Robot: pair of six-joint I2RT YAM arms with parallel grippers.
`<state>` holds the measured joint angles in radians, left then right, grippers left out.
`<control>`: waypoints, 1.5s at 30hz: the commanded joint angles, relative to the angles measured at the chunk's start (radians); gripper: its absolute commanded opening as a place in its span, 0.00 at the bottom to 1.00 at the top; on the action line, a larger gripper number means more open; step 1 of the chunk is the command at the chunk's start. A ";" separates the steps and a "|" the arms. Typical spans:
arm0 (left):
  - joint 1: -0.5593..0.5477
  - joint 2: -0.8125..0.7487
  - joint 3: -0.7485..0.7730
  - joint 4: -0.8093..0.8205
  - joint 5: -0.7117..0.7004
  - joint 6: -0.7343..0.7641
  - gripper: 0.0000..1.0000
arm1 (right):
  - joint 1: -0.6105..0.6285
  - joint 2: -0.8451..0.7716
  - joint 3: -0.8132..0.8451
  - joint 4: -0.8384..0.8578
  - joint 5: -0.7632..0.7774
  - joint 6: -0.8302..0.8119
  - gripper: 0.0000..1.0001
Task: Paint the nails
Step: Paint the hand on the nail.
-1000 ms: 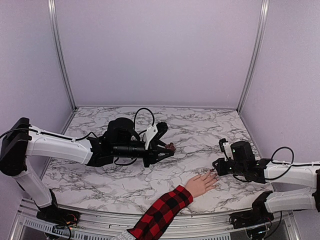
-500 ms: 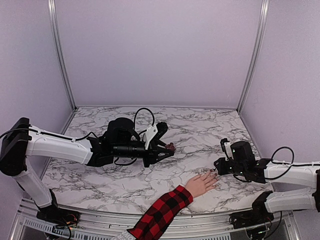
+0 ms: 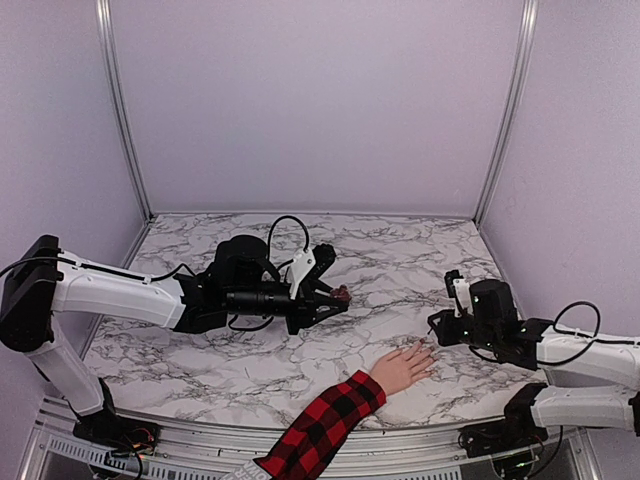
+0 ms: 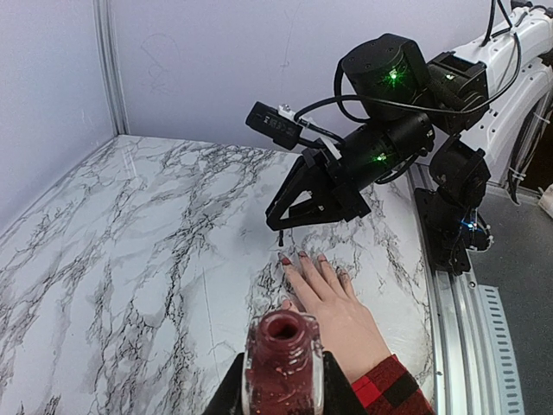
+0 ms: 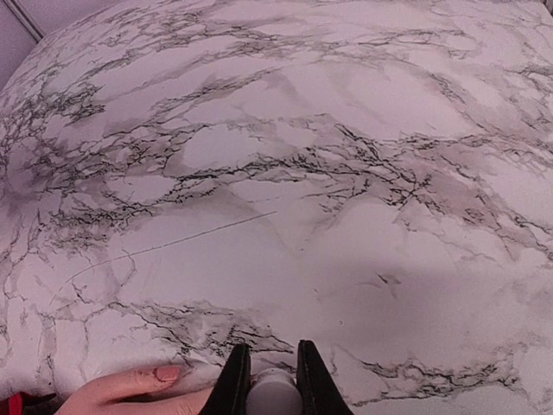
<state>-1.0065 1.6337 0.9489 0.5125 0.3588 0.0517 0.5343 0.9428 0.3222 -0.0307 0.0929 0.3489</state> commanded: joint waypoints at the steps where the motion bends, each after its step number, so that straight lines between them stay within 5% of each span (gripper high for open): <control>1: 0.006 0.000 0.021 0.038 0.011 -0.001 0.00 | -0.005 0.000 -0.003 0.022 -0.061 -0.033 0.00; 45: 0.008 -0.005 0.014 0.040 0.007 0.001 0.00 | -0.005 0.106 0.034 0.034 -0.036 -0.010 0.00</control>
<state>-1.0065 1.6337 0.9489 0.5125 0.3584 0.0521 0.5343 1.0416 0.3229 -0.0010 0.0284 0.3229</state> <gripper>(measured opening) 0.204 0.151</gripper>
